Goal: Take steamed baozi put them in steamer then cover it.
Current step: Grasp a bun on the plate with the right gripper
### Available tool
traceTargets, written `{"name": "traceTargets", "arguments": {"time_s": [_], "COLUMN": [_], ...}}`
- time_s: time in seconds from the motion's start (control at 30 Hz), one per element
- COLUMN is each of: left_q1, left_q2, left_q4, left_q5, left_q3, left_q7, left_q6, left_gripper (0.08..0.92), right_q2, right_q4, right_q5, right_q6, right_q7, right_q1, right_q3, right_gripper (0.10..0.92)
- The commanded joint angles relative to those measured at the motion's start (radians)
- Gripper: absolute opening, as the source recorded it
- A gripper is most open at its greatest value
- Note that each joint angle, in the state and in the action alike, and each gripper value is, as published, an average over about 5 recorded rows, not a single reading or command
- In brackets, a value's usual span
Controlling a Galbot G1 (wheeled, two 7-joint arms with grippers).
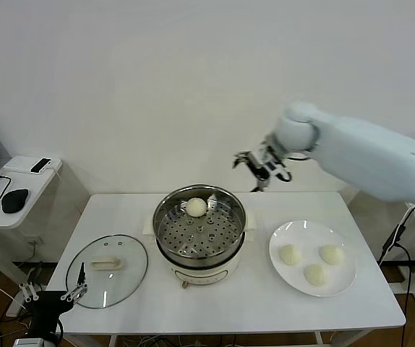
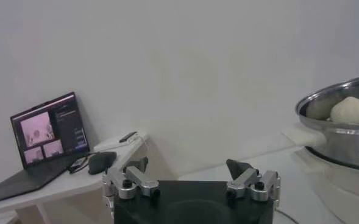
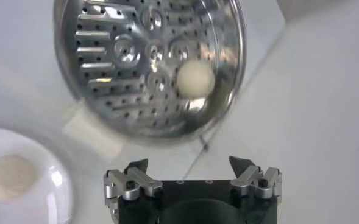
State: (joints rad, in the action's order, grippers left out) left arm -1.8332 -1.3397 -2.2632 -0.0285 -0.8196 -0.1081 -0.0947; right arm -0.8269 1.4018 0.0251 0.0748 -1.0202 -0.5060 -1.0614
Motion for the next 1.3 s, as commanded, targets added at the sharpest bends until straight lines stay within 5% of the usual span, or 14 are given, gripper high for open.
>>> {"name": "traceTargets", "arguments": {"time_s": [0.03,0.33,1.3], "left_q1": [0.024,0.019,-0.020], "left_q2": [0.017,0.019,0.005], "left_q4": [0.014,0.032,0.034], "left_q5": [-0.002,0.010,0.022], "left_q3": [0.008,0.013,-0.010], "left_q7": [-0.001,0.001,0.004], "left_q6": [-0.003,-0.002,-0.003], "left_gripper": [0.823,0.823,0.823], "right_q2": [0.352,0.380,0.096], "right_q4": [0.185,0.188,-0.056], "right_q5": [-0.032,-0.162,-0.244], "right_q6": [0.183,0.168,0.216], "right_q7": [-0.027,-0.020,0.015], "right_q1": [0.256,0.595,0.696], "right_q3": [0.244,0.422,0.403], "right_gripper": [0.823,0.823,0.823]}}
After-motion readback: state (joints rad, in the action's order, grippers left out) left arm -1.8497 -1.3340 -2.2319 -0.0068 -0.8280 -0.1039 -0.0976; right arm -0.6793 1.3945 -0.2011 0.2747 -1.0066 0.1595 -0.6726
